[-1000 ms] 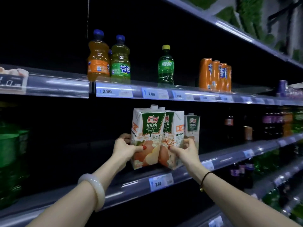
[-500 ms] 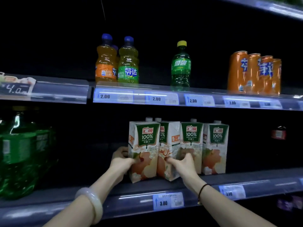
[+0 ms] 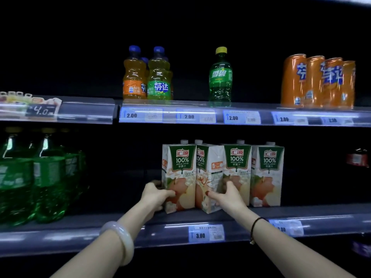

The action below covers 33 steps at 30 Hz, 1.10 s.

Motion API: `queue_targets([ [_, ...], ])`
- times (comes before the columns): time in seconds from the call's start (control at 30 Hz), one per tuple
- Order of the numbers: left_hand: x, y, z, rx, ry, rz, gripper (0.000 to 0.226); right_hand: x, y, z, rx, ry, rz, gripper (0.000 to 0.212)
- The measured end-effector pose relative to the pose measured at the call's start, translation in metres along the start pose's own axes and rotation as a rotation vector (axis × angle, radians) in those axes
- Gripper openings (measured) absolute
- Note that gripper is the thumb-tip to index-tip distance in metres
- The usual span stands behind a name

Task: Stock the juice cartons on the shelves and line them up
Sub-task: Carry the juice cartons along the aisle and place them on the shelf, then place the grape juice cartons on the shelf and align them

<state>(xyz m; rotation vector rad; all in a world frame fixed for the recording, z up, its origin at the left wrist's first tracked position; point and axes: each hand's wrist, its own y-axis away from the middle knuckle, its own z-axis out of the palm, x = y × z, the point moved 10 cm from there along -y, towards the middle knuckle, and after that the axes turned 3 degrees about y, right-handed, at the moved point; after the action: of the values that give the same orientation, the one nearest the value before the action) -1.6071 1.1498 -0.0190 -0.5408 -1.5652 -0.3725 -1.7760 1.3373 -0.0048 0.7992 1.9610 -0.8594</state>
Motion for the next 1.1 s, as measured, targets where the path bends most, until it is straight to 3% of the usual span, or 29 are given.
queue_targets([
  [0.13, 0.008, 0.023, -0.009, -0.038, -0.065, -0.006, 0.049, -0.003, 0.012, -0.015, 0.078, 0.129, 0.000, 0.062],
  [0.23, 0.016, 0.046, -0.015, -0.070, -0.156, 0.024, 0.032, -0.016, 0.025, -0.021, 0.100, 0.229, -0.058, 0.024],
  [0.4, 0.028, 0.089, -0.046, -0.017, -0.291, 0.100, 0.038, -0.042, 0.048, 0.032, -0.224, 0.267, -0.102, 0.018],
  [0.53, 0.023, 0.113, -0.092, 0.035, -0.353, 0.094, 0.039, -0.072, 0.070, 0.083, -0.304, 0.206, -0.169, 0.018],
  [0.77, 0.018, 0.140, -0.217, 0.144, -0.452, 0.058, 0.038, -0.151, 0.129, 0.192, -0.479, 0.247, -0.318, 0.013],
  [1.1, 0.008, 0.200, -0.474, 0.371, -0.572, -0.039, 0.035, -0.296, 0.248, 0.406, -0.690, 0.147, -0.474, 0.023],
])
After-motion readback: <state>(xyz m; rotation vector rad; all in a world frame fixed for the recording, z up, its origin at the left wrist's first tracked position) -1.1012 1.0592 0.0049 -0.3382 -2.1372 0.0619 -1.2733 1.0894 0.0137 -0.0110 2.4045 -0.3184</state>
